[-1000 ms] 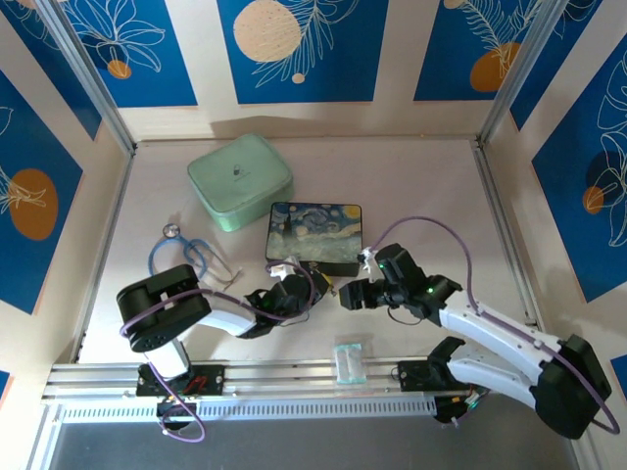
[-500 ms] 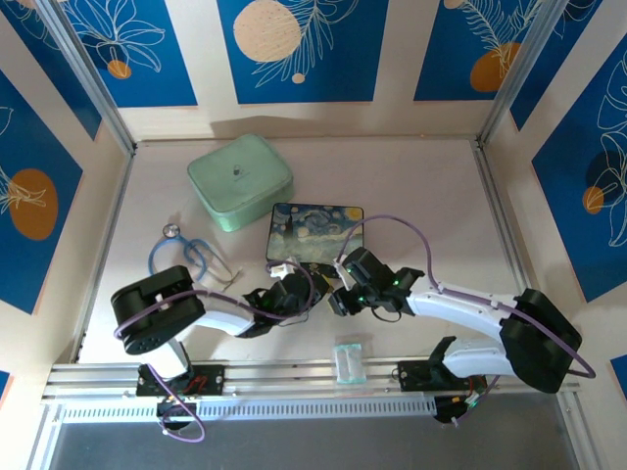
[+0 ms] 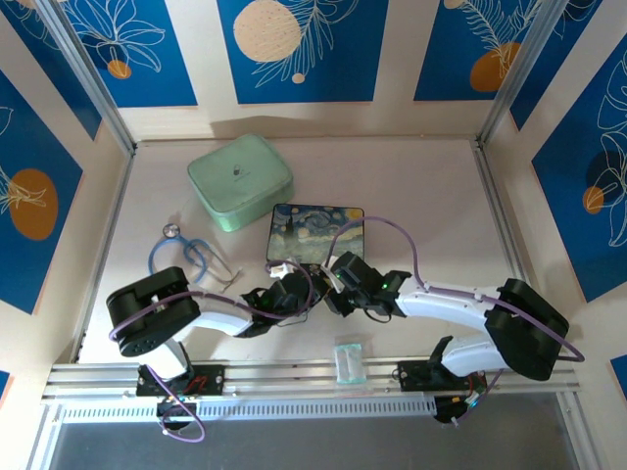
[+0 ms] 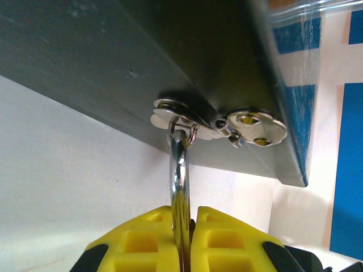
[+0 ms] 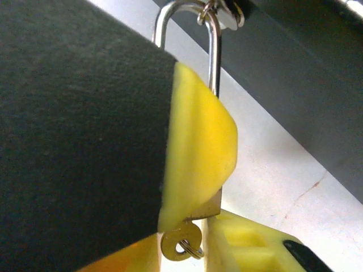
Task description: Unlock a padlock with a key
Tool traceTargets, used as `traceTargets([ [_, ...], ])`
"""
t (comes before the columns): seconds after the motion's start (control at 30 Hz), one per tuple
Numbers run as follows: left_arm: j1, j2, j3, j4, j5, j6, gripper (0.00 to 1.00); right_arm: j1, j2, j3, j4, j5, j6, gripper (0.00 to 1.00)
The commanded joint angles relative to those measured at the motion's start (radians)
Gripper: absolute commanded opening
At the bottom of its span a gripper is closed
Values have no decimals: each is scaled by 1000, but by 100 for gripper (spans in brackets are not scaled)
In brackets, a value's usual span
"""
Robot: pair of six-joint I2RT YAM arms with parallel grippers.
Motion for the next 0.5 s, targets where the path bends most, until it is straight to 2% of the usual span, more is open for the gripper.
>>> traceTargets([
  [0.0,-3,-31,6,5,34,-11,0,-5,6,34,33,6,-19,20],
  [0.1,-2,-29,4,9,37,-12,0,-22,6,29,42,-39,-17,14],
  [0.23,-2,-27,-3,14,37,-16,0,-81,-8,3,79,-178,13,13],
  [0.33,-2,-28,-11,19,37,-19,0,-169,-19,-24,113,-322,70,14],
  [0.47,-2,-28,-20,37,40,-29,0,-254,-7,-45,129,-428,114,20],
])
